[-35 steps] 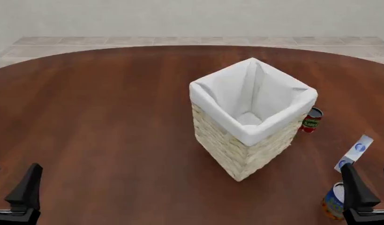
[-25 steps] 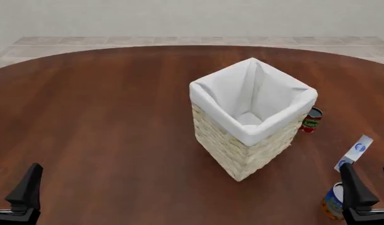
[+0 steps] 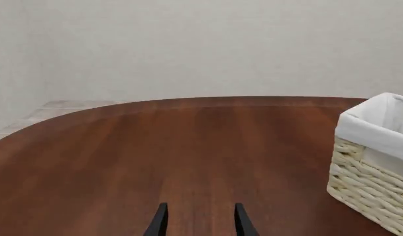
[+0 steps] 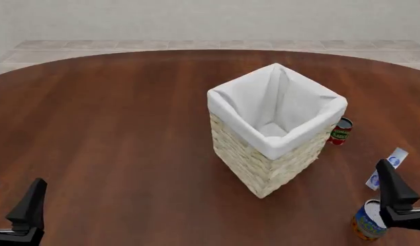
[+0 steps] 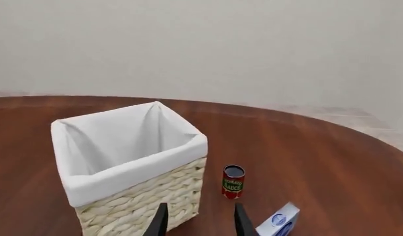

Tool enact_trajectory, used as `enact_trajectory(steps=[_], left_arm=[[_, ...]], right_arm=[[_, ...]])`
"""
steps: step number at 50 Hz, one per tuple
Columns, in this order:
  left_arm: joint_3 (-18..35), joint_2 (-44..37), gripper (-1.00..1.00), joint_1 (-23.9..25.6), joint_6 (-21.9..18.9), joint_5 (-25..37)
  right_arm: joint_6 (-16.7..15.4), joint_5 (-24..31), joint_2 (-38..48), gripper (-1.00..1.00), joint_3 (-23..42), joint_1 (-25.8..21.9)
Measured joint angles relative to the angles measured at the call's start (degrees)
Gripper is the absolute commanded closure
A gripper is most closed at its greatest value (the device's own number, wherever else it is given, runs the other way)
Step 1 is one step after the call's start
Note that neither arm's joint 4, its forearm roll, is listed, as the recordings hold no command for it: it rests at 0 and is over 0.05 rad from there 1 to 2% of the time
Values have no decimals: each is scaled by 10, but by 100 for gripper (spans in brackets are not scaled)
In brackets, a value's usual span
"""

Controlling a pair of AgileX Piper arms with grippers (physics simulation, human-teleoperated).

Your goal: Pick up the tomato sauce, and put it in the basket.

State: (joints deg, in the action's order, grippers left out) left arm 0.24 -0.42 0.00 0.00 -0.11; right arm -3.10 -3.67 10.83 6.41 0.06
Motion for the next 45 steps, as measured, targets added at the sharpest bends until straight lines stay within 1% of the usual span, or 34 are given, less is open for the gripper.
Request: enact_trajectory(steps=[20,45], left_arm=[[0,0,-100,0,0,0],[0,0,-100,0,0,0]], right_arm=[[-11,-9,131,-100,85,26],[-16,37,253,-100,182,68]])
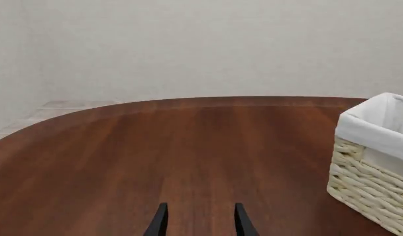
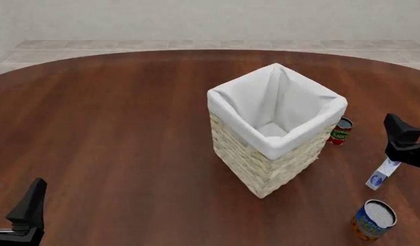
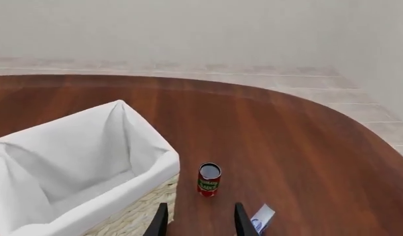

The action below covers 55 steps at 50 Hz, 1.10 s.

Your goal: Pick up the tomato sauce, and put it in the basket.

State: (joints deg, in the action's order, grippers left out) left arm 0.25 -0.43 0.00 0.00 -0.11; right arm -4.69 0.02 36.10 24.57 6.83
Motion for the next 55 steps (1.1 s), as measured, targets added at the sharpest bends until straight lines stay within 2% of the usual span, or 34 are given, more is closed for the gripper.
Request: enact_trajectory(steps=[24,55], left_arm=[[0,0,-100,0,0,0],[0,0,-100,0,0,0]], right_arm=[[-19,32,105,-100,64,32],[-24,45,250,-100,143,47]])
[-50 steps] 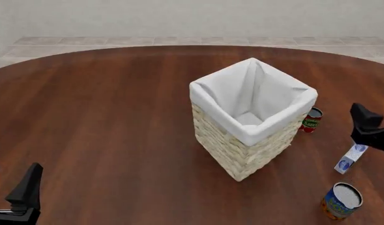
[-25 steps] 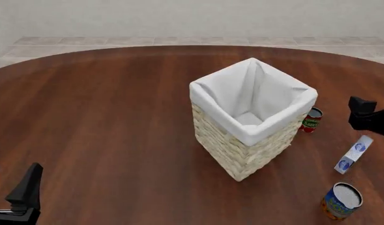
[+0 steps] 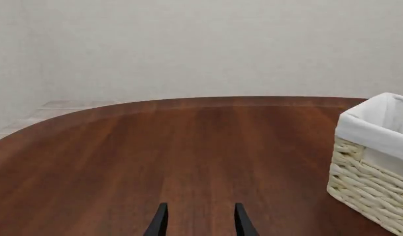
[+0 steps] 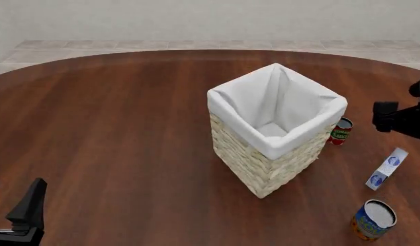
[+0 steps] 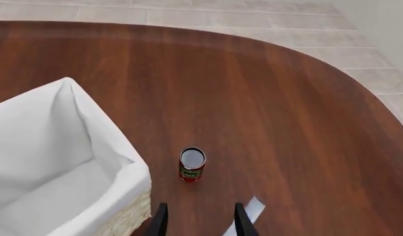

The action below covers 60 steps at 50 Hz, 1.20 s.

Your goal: Pick up the tomato sauce, and put it in the basket.

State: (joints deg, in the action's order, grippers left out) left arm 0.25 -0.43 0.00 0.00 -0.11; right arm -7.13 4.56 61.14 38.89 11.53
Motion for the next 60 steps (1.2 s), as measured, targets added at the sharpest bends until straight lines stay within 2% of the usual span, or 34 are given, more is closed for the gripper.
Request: enact_trajectory(steps=[36,60], left_arm=[[0,0,-100,0,0,0],[0,0,-100,0,0,0]], right_arm=[[12,-23,157,-100,109,11],[44,-28,219,-100,137,8]])
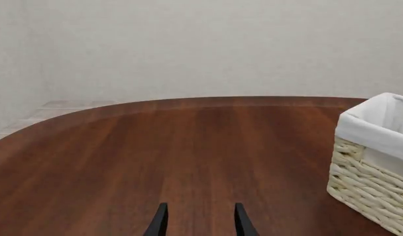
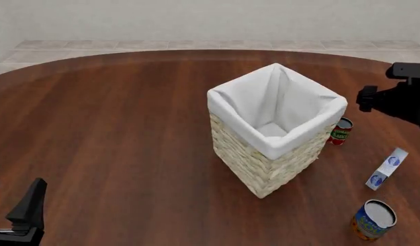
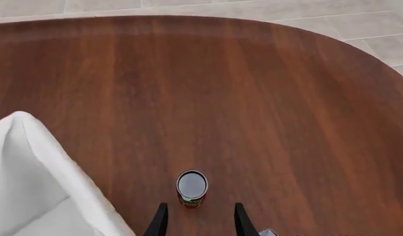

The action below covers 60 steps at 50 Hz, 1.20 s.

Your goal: Pick up the tomato sauce, and put it in the basket.

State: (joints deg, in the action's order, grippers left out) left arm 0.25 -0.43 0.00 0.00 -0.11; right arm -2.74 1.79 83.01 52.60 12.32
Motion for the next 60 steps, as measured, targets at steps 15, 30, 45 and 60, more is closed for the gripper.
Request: enact_trajectory(steps=[15,30,45,60], left_arm=[[0,0,-100,0,0,0],[0,0,-100,0,0,0],[0,0,-100,0,0,0],[0,0,-100,0,0,0]], right_arm=[[14,5,40,-100,28,3],[35,15,85,-100,71,7],[33,23,137,-100,108,10],[31,32,174,-100,130,2]])
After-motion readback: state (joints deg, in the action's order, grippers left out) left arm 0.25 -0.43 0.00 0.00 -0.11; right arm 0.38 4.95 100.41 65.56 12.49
